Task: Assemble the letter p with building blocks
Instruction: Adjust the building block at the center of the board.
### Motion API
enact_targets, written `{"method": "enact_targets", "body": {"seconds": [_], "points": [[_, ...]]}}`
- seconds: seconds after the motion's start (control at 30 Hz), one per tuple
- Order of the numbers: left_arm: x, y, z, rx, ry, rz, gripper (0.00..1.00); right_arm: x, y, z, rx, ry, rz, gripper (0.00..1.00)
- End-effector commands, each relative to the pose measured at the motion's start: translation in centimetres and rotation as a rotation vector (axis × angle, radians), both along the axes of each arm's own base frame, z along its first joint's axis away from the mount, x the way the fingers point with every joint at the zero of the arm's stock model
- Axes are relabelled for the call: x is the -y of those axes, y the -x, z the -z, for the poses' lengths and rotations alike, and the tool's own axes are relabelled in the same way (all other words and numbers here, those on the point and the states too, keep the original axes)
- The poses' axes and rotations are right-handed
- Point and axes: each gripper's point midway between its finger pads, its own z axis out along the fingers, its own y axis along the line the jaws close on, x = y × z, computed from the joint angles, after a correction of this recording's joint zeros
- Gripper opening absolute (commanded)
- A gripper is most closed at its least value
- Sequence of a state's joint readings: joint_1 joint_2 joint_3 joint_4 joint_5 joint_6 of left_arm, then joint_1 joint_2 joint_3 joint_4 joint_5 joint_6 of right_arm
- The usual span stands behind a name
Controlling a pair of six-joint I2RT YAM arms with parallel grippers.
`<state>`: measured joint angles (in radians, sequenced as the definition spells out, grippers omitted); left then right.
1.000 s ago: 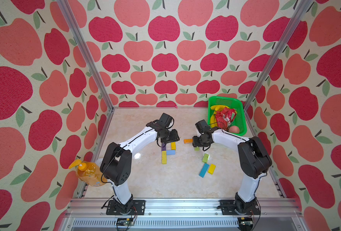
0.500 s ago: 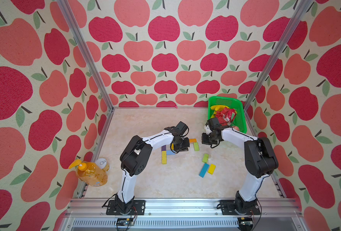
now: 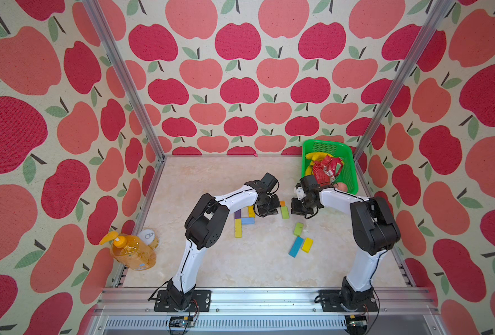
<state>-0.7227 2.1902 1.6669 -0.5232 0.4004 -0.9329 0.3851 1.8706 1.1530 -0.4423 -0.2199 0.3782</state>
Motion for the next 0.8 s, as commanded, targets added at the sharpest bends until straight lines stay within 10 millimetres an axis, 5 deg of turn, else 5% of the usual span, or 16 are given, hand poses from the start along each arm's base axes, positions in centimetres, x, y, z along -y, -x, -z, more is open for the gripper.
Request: {"method": "enact_targets", "body": {"seconds": [0.0, 0.77], "points": [[0.0, -0.1, 1.1, -0.039, -0.023, -0.028, 0.00, -0.5, 0.7, 0.7, -0.037, -0.034, -0.024, 0.00], [0.6, -0.8, 2.8, -0.095, 0.019, -0.055, 0.00, -0.8, 1.2, 1.9, -0.096, -0.036, -0.040, 0.00]]}}
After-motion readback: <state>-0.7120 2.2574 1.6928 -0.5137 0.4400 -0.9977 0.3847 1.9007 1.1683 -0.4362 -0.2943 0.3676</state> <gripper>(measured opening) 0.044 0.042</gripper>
